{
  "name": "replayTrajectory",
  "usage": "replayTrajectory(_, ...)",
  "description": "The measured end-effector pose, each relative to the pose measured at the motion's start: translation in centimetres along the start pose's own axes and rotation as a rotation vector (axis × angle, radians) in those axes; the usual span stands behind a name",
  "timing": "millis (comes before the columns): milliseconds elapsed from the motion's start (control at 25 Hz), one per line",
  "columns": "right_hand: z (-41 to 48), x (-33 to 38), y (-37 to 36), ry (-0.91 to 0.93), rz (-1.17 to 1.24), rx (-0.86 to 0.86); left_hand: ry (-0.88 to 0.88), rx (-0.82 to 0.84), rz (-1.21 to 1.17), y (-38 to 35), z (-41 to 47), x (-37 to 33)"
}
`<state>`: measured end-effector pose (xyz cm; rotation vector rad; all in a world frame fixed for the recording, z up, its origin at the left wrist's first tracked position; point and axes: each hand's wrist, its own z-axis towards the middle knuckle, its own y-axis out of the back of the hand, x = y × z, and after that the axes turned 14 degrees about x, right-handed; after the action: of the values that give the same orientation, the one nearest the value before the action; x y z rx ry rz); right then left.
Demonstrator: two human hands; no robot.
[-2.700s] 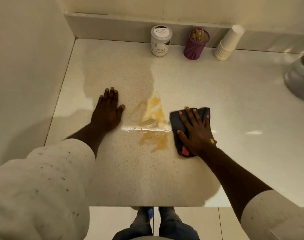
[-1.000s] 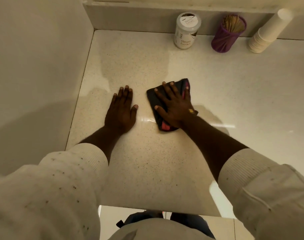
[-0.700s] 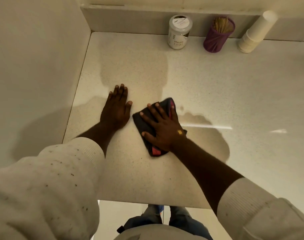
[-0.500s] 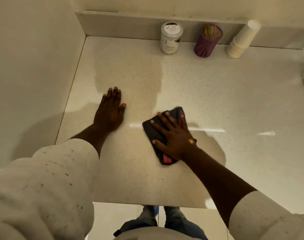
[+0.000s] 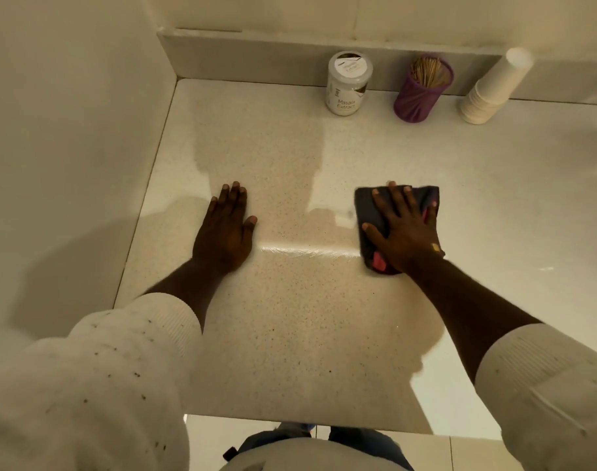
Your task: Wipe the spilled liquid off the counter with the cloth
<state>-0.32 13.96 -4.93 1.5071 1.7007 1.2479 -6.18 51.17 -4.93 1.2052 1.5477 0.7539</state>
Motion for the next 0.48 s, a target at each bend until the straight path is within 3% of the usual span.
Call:
replayTrajectory(280, 3.8, 3.9, 1.5, -0.022, 0.026, 0.023, -0.02, 0.005, 0.006, -0.1, 0.2, 0.0)
replayTrajectory(480, 1.8, 10.3, -0.9, 0.106, -0.012, -0.023, -0.03, -0.001, 0.012, -0.2, 0.1, 0.2)
